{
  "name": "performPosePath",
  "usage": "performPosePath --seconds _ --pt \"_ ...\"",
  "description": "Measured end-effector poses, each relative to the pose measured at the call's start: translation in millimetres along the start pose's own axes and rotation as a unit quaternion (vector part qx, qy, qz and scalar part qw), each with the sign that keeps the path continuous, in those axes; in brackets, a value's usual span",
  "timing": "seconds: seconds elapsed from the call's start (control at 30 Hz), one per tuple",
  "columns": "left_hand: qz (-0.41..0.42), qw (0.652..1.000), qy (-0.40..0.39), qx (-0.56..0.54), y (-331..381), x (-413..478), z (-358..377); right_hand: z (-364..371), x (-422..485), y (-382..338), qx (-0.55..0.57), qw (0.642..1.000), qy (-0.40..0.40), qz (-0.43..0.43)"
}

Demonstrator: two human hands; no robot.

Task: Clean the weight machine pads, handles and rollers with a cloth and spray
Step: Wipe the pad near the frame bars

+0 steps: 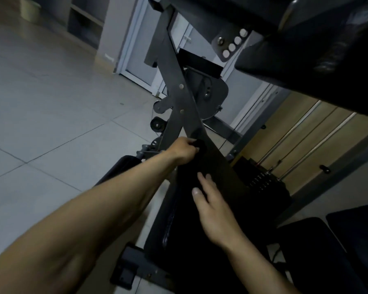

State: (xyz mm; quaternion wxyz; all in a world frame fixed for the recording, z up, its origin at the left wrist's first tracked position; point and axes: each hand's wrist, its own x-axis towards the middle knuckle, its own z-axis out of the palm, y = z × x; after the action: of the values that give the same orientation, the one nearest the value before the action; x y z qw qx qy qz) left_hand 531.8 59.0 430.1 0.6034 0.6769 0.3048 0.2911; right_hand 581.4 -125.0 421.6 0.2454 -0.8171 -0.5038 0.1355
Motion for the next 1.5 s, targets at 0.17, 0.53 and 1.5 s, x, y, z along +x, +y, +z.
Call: performPosePath --seconds 0.17,0.53,1.5 --pt "0.015 1.0 0.011 -0.019 -4.5 7.7 1.0 8.6 -0.2 6.8 -0.006 1.0 0.011 0.001" --pt "0.042 0.998 -0.012 -0.053 -21.0 -81.8 -9.7 12.6 -2.6 6.2 0.005 0.999 0.031 -0.01" --pt "0.023 0.997 0.076 -0.001 -7.0 -222.1 3.8 33.0 -92.5 27.0 -0.061 0.984 0.109 -0.125"
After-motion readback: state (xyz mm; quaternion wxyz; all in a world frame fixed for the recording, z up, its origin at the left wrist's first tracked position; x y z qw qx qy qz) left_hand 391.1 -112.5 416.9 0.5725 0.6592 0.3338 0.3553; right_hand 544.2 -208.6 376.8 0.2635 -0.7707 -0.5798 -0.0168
